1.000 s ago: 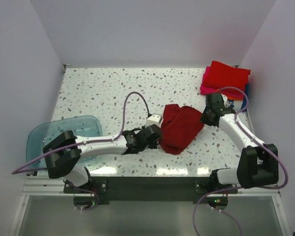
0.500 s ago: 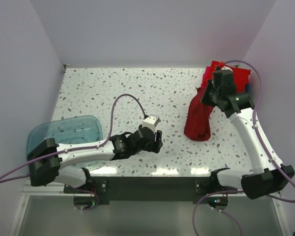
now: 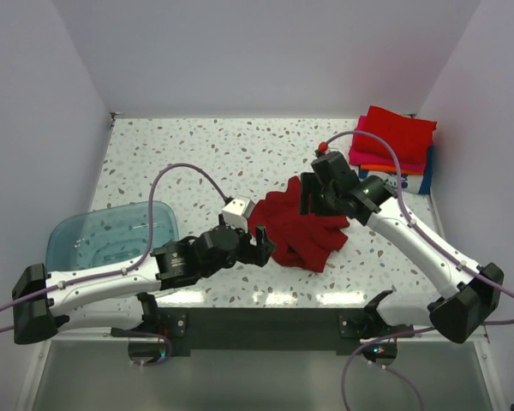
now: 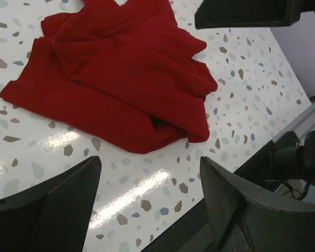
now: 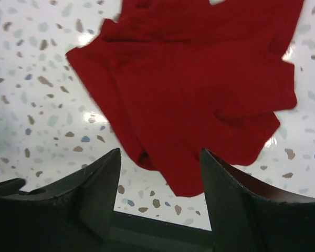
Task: Fold and stack the t-shirts
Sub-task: Flatten the tshirt out
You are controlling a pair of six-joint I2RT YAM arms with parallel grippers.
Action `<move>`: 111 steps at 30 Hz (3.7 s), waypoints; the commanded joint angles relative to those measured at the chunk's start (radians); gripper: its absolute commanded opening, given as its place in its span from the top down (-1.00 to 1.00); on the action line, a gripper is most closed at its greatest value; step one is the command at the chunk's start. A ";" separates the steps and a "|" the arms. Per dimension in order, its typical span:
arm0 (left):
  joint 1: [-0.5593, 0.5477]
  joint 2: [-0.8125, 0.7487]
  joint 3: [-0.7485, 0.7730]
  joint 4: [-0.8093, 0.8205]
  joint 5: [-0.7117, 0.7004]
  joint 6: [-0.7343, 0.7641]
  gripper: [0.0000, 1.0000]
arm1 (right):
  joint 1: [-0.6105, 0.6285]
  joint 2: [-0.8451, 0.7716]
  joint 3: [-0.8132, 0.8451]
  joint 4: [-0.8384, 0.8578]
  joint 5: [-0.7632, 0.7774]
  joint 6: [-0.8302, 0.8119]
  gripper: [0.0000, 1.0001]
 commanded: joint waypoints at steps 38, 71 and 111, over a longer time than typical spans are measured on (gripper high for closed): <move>0.324 0.630 0.354 -0.053 -0.110 0.050 -0.47 | -0.172 -0.297 -0.406 0.047 0.138 0.114 1.00; 0.493 0.488 0.134 -0.144 -0.190 -0.028 1.00 | -0.177 -0.355 -0.405 -0.085 0.175 0.129 1.00; 0.482 0.190 0.078 -0.363 -0.049 -0.004 -0.65 | -0.195 0.384 -0.109 0.291 0.018 -0.047 -0.27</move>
